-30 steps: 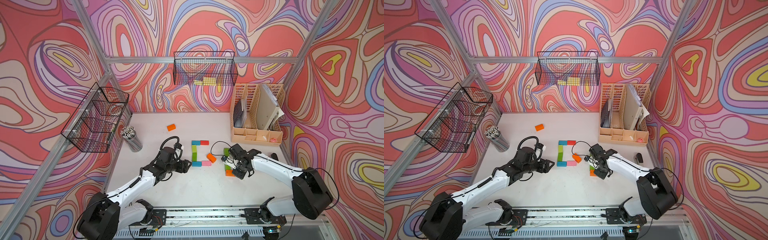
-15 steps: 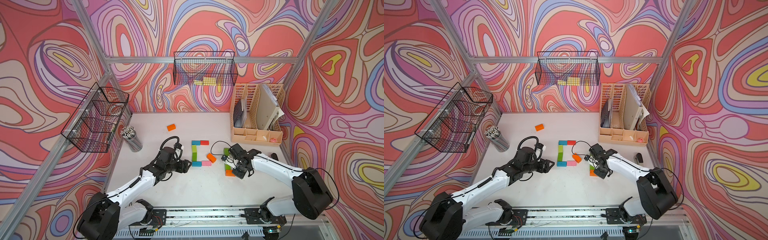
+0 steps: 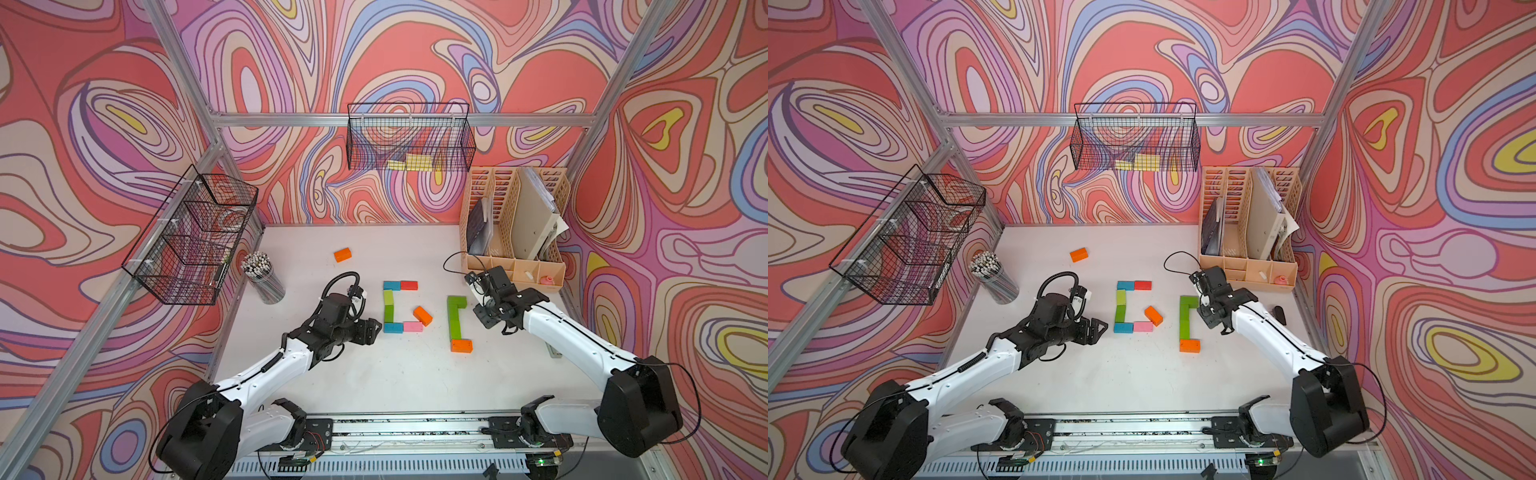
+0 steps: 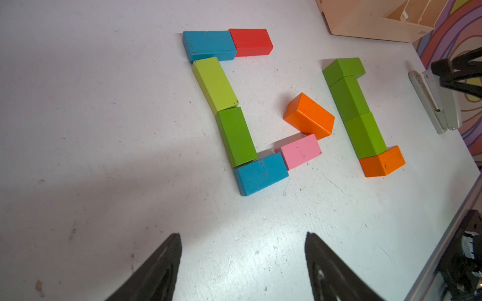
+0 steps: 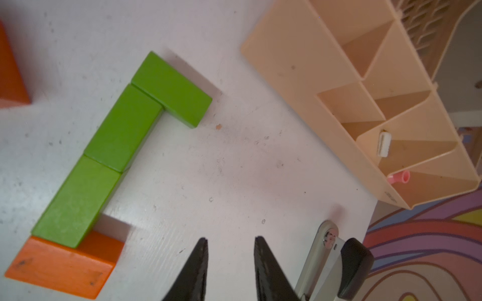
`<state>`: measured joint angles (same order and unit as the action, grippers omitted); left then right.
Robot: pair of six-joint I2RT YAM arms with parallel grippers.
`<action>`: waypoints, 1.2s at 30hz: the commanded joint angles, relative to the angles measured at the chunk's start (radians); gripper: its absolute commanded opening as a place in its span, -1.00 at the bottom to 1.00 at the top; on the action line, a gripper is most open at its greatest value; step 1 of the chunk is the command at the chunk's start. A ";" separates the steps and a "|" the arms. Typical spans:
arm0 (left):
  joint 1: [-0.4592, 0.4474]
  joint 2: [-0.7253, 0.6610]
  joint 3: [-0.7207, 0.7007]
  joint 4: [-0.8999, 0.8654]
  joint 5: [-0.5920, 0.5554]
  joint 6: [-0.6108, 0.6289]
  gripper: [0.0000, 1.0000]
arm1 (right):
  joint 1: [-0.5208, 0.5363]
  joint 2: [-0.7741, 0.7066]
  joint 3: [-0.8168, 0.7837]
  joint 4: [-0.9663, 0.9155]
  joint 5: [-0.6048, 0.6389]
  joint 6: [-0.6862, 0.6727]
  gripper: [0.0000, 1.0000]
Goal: Assemble the letter c with building blocks
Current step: Pick up the building block from the center of the board.
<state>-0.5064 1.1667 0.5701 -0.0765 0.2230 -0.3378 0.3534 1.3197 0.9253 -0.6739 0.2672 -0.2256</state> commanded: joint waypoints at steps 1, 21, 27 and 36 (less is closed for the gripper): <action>-0.005 0.004 0.058 -0.044 -0.120 -0.027 0.56 | -0.005 -0.009 0.008 0.112 -0.114 0.145 0.11; 0.153 0.353 0.471 -0.287 -0.453 -0.058 0.79 | -0.003 0.136 0.023 0.367 -0.369 0.437 0.52; 0.229 0.541 0.646 -0.326 -0.414 -0.071 0.86 | -0.003 0.104 0.001 0.390 -0.377 0.442 0.66; 0.256 0.787 0.929 -0.377 -0.429 -0.080 0.87 | -0.002 0.052 -0.016 0.389 -0.389 0.422 0.66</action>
<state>-0.2550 1.9057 1.4326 -0.3981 -0.1833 -0.4198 0.3527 1.3983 0.9237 -0.2996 -0.1074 0.2028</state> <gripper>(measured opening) 0.935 0.831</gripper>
